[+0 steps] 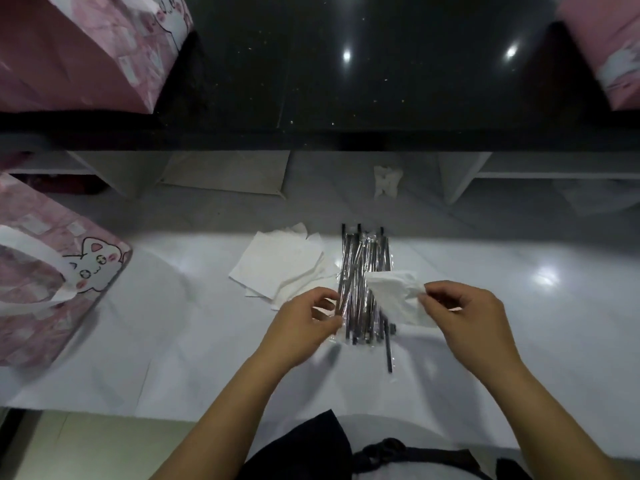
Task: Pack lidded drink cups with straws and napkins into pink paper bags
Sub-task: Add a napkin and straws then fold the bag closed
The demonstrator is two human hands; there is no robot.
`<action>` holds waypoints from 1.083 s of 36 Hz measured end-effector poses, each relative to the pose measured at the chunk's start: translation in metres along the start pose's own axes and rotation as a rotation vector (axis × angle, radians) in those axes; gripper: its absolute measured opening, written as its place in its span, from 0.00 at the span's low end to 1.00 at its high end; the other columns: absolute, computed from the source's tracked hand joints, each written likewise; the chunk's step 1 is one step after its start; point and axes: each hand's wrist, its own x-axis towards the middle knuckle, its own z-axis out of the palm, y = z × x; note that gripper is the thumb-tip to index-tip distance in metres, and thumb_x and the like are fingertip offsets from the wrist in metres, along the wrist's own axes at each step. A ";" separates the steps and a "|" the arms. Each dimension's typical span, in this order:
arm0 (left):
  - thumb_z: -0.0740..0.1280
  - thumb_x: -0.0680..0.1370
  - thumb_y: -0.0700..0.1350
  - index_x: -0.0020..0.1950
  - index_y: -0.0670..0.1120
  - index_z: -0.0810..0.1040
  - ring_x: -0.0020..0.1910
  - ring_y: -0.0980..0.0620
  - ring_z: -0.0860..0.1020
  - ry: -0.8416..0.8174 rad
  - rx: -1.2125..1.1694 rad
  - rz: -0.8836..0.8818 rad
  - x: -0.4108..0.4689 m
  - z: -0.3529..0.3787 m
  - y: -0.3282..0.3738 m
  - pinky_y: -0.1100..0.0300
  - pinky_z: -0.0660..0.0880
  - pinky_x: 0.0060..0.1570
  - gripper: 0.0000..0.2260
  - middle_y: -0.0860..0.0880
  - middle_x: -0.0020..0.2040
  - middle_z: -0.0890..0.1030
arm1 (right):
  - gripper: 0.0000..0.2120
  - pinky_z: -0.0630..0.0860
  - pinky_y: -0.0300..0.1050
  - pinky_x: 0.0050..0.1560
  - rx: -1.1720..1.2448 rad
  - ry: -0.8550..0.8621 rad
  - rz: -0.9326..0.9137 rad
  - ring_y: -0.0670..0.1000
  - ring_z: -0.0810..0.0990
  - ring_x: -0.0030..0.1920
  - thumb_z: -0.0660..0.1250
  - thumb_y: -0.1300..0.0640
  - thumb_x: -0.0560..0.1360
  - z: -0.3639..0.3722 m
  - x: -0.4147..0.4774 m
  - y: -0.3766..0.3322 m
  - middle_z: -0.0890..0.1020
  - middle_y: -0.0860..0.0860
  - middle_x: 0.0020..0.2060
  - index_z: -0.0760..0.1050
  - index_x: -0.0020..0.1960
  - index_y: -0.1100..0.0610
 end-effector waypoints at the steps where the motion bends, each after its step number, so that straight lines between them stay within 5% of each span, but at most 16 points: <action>1: 0.72 0.76 0.49 0.60 0.56 0.78 0.49 0.54 0.80 0.036 0.127 0.004 0.005 0.003 -0.003 0.55 0.78 0.52 0.13 0.55 0.54 0.81 | 0.05 0.75 0.36 0.44 -0.069 0.028 0.002 0.38 0.81 0.41 0.72 0.59 0.75 -0.003 -0.001 0.004 0.83 0.37 0.39 0.84 0.49 0.50; 5: 0.67 0.78 0.58 0.69 0.55 0.72 0.58 0.51 0.78 0.069 0.412 0.069 0.023 0.016 -0.002 0.54 0.75 0.55 0.20 0.54 0.62 0.78 | 0.06 0.75 0.35 0.45 -0.105 0.076 -0.012 0.39 0.81 0.42 0.71 0.59 0.76 -0.012 -0.009 0.016 0.81 0.37 0.41 0.84 0.52 0.51; 10: 0.64 0.79 0.45 0.71 0.51 0.67 0.54 0.46 0.76 0.092 0.678 0.129 0.046 0.037 0.003 0.54 0.71 0.42 0.20 0.47 0.59 0.77 | 0.10 0.75 0.29 0.46 0.019 0.065 -0.128 0.42 0.82 0.46 0.73 0.64 0.74 -0.013 -0.018 0.015 0.84 0.42 0.42 0.82 0.45 0.48; 16: 0.61 0.78 0.36 0.64 0.47 0.69 0.40 0.48 0.70 0.179 0.559 0.098 0.048 0.038 -0.002 0.56 0.65 0.37 0.16 0.46 0.49 0.76 | 0.13 0.75 0.27 0.46 -0.001 0.118 -0.116 0.38 0.80 0.49 0.71 0.64 0.75 -0.014 -0.011 0.015 0.80 0.39 0.49 0.80 0.46 0.46; 22: 0.64 0.75 0.33 0.64 0.47 0.70 0.42 0.47 0.78 0.178 0.469 -0.004 0.042 0.022 -0.011 0.52 0.75 0.40 0.20 0.47 0.47 0.81 | 0.12 0.77 0.29 0.48 0.166 0.070 -0.069 0.41 0.82 0.48 0.72 0.65 0.74 -0.009 -0.004 0.012 0.83 0.44 0.50 0.82 0.45 0.47; 31: 0.68 0.72 0.38 0.52 0.55 0.75 0.43 0.51 0.79 0.203 0.287 -0.189 0.022 0.007 -0.015 0.54 0.77 0.45 0.14 0.57 0.40 0.78 | 0.11 0.77 0.36 0.42 0.190 -0.004 -0.003 0.41 0.83 0.41 0.72 0.60 0.75 0.001 0.006 0.004 0.84 0.41 0.44 0.80 0.43 0.43; 39: 0.69 0.72 0.37 0.47 0.52 0.80 0.40 0.49 0.81 0.235 0.105 -0.194 0.011 -0.005 -0.011 0.53 0.79 0.40 0.10 0.53 0.44 0.81 | 0.04 0.77 0.48 0.42 0.511 -0.191 0.298 0.50 0.80 0.37 0.69 0.63 0.77 -0.001 0.013 0.009 0.84 0.51 0.37 0.81 0.43 0.58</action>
